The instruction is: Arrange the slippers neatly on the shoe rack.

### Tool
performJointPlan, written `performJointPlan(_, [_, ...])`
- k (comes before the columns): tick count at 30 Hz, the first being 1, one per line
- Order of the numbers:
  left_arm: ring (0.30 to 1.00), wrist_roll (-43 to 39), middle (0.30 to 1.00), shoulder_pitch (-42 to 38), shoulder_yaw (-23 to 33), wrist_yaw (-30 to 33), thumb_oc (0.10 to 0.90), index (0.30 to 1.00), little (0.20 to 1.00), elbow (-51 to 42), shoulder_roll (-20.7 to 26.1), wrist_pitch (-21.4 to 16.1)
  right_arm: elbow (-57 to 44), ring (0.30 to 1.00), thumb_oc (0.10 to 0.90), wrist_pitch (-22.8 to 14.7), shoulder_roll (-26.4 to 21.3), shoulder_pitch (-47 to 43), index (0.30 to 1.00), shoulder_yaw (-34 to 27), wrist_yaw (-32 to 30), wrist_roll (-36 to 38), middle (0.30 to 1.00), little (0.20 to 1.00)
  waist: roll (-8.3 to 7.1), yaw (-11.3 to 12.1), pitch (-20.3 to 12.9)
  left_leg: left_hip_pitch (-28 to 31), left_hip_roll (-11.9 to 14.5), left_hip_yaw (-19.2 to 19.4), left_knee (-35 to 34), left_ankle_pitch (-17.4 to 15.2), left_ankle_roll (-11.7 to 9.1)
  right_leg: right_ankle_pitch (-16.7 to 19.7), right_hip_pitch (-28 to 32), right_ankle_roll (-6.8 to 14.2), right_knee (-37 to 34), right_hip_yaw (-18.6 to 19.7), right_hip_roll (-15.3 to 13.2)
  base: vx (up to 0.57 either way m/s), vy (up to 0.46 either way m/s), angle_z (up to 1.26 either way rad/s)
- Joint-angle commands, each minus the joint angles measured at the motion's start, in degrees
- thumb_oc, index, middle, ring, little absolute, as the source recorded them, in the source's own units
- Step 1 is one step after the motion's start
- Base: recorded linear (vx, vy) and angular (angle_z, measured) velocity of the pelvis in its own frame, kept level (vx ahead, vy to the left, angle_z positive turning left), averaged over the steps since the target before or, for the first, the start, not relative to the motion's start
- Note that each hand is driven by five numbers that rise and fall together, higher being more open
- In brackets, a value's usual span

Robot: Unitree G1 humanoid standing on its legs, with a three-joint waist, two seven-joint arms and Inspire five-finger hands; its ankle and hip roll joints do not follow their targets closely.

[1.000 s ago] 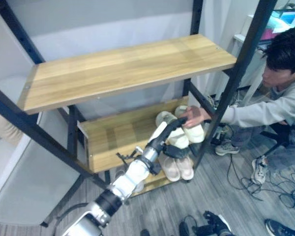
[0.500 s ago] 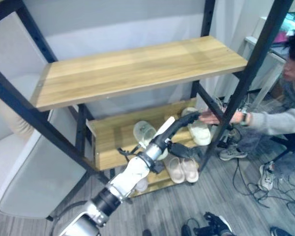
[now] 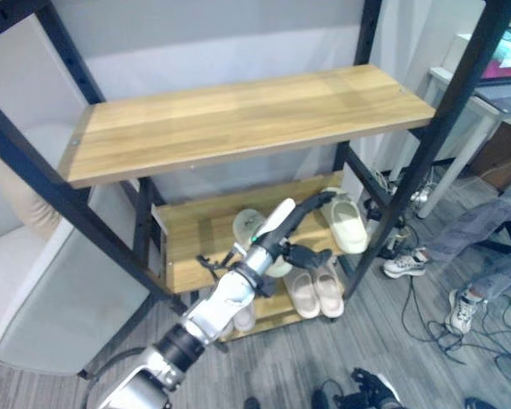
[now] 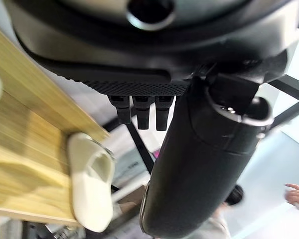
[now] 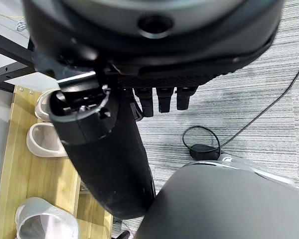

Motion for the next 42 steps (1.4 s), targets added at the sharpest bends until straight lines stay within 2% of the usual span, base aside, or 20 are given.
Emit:
performJointPlan(1, [0.9, 6.4, 0.9, -16.3, 3.7, 7.4, 0.8, 0.9, 0.9, 5.1, -2.6, -2.9, -0.4, 0.9, 0.8, -0.7, 1.2, -0.6, 0.9, 2.3, -0.1, -0.9, 0.9, 0.9, 0.28, 1.1, 0.0, -1.2, -0.6, -4.0, -0.1, -3.7, -1.1, -4.2, -1.0, 3.1, 2.7, -4.8, -0.8, -0.02, 0.038, 0.04])
performJointPlan(5, [0.9, 12.0, 0.9, -22.9, 3.3, 11.5, 0.8, 0.9, 0.9, 9.6, -1.0, -1.7, -1.2, 0.9, 0.8, -1.1, 0.3, -1.5, 0.9, 2.7, -0.6, -0.9, 0.9, 0.9, 0.43, 0.6, 1.3, -3.7, -0.8, -3.7, -0.1, -3.2, -1.1, -3.4, -3.3, 3.4, 2.4, -4.3, -0.9, -0.01, 0.034, 0.0])
performJointPlan(11, [0.9, 19.0, 0.9, -28.8, 3.2, 16.2, 0.8, 0.9, 0.9, 15.1, 2.5, 1.1, -2.8, 0.9, 0.8, -2.0, -0.7, -2.1, 0.9, 2.9, -1.1, -0.8, 0.9, 0.9, 0.34, 0.1, 2.7, -5.6, -0.9, -3.3, -0.1, -3.1, -1.0, -2.8, -5.2, 3.6, 2.3, -3.6, -1.0, 0.0, 0.033, -0.05])
performJointPlan(17, [0.9, 25.7, 0.9, -31.2, 3.5, 18.9, 0.8, 0.9, 0.9, 17.1, 6.7, 4.7, -4.4, 0.9, 0.8, -2.8, -1.3, -2.2, 0.9, 3.3, -1.5, -1.2, 0.9, 0.9, 0.14, 0.2, 3.8, -6.3, -1.0, -3.1, -0.1, -3.1, -1.0, -2.7, -6.1, 3.8, 2.4, -3.3, -1.0, 0.0, 0.004, -0.01])
performJointPlan(25, [0.9, 31.5, 0.9, -31.3, 3.1, 18.2, 0.8, 0.9, 0.9, 17.7, 7.2, 7.1, -5.8, 0.9, 0.8, -3.5, -1.4, -2.6, 0.9, 3.8, -1.8, -1.0, 0.9, 0.9, -0.32, 0.4, 4.4, -6.4, -1.0, -3.3, -0.1, -3.4, -0.9, -2.9, -6.3, 3.7, 2.4, -3.4, -0.9, 0.0, 0.0, 0.0])
performJointPlan(33, [0.9, 30.0, 0.9, -30.2, 3.9, 18.0, 0.8, 0.9, 0.9, 19.0, 5.0, 7.1, -6.6, 0.9, 0.8, -3.7, -1.3, -2.5, 0.9, 3.8, -2.0, -0.5, 0.9, 0.9, -0.84, 0.5, 5.1, -6.7, -1.0, -3.4, -0.1, -3.4, -0.8, -2.7, -6.6, 3.7, 2.4, -3.5, -0.9, 0.0, 0.0, 0.0])
performJointPlan(42, [0.9, 26.2, 0.9, -29.0, 5.9, 18.4, 0.8, 0.9, 0.9, 16.4, 2.6, 5.9, -5.6, 0.9, 0.8, -3.2, -0.5, -1.8, 0.9, 3.4, -1.7, -0.1, 0.9, 0.9, -0.72, 0.7, 4.4, -5.8, -1.1, -3.5, -0.1, -3.7, -0.7, -3.2, -5.9, 3.5, 2.8, -3.7, -0.9, 0.0, 0.0, 0.0])
